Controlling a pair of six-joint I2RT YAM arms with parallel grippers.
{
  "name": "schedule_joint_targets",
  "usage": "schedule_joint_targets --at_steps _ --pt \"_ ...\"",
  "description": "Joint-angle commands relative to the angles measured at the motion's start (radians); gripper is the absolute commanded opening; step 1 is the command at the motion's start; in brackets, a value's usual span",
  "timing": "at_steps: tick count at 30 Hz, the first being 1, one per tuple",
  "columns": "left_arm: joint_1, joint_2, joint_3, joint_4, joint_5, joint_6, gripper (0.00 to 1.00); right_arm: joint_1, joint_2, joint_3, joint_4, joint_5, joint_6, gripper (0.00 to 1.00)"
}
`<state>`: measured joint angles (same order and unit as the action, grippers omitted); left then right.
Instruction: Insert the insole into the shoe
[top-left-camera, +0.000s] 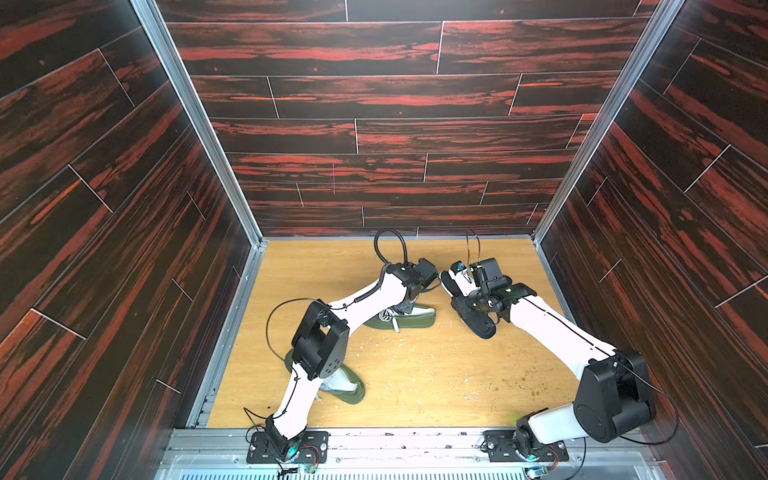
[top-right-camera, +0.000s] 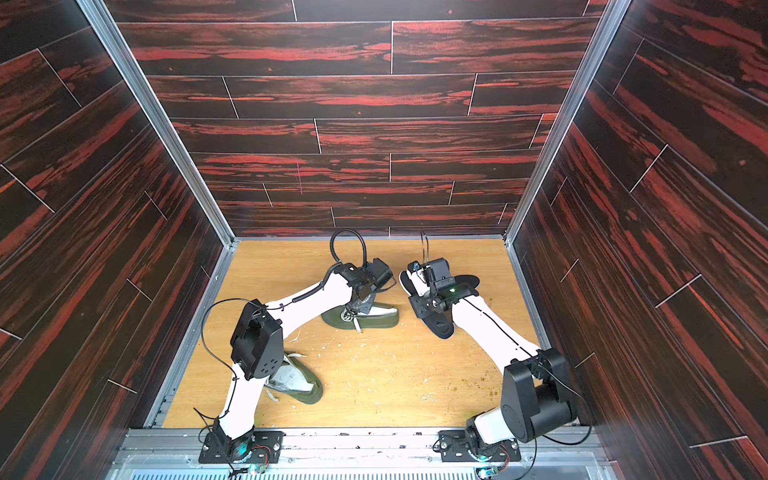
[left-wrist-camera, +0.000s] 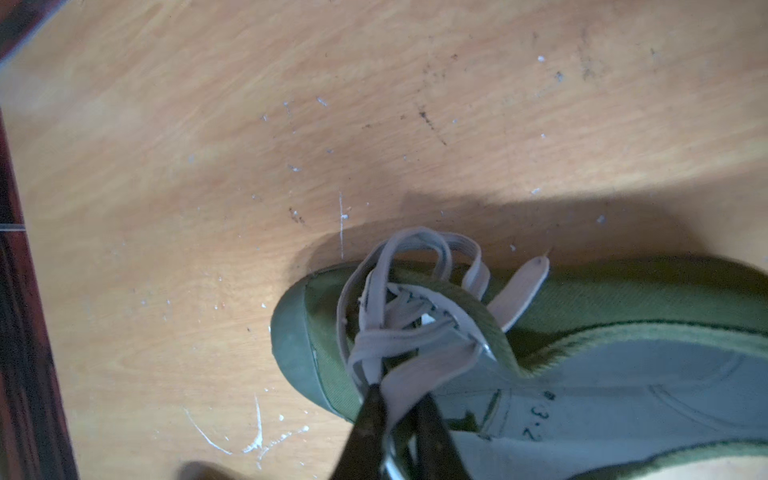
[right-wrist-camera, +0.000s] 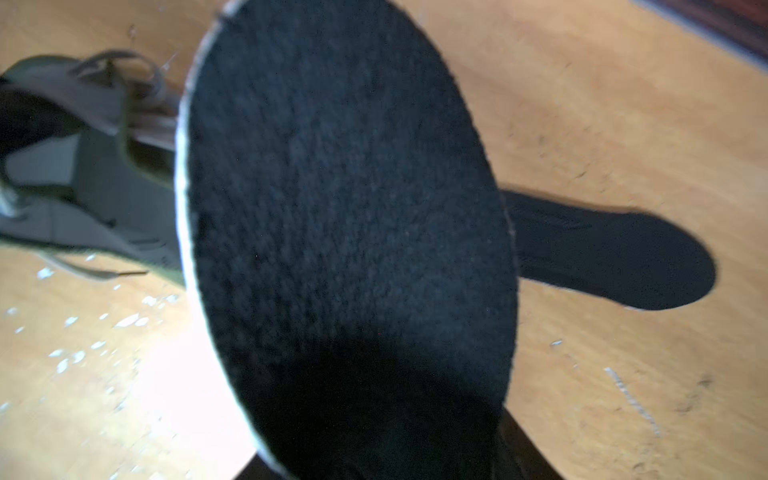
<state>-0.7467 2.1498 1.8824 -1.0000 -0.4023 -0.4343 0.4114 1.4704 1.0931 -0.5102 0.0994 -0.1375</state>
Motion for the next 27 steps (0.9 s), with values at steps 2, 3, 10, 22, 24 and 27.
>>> schedule_joint_targets --at_steps 2,3,10,22,24,27 --pt "0.054 -0.038 -0.012 -0.004 0.107 0.046 0.05 0.023 -0.027 0.008 -0.052 -0.053 0.034 0.56" --pt "0.059 -0.042 -0.013 -0.001 0.121 0.049 0.03 0.024 -0.028 0.009 -0.062 -0.061 0.033 0.56" --pt "0.101 -0.116 -0.068 0.076 0.296 0.158 0.0 0.113 0.007 0.066 -0.188 -0.091 -0.028 0.55" --pt "0.139 -0.297 -0.229 0.3 0.522 0.428 0.0 0.176 0.022 0.112 -0.322 -0.134 -0.042 0.54" --pt "0.14 -0.306 -0.233 0.307 0.556 0.463 0.0 0.188 0.033 0.126 -0.336 -0.156 -0.055 0.54" --pt "0.14 -0.307 -0.234 0.296 0.593 0.521 0.0 0.198 0.053 0.141 -0.356 -0.183 -0.063 0.53"
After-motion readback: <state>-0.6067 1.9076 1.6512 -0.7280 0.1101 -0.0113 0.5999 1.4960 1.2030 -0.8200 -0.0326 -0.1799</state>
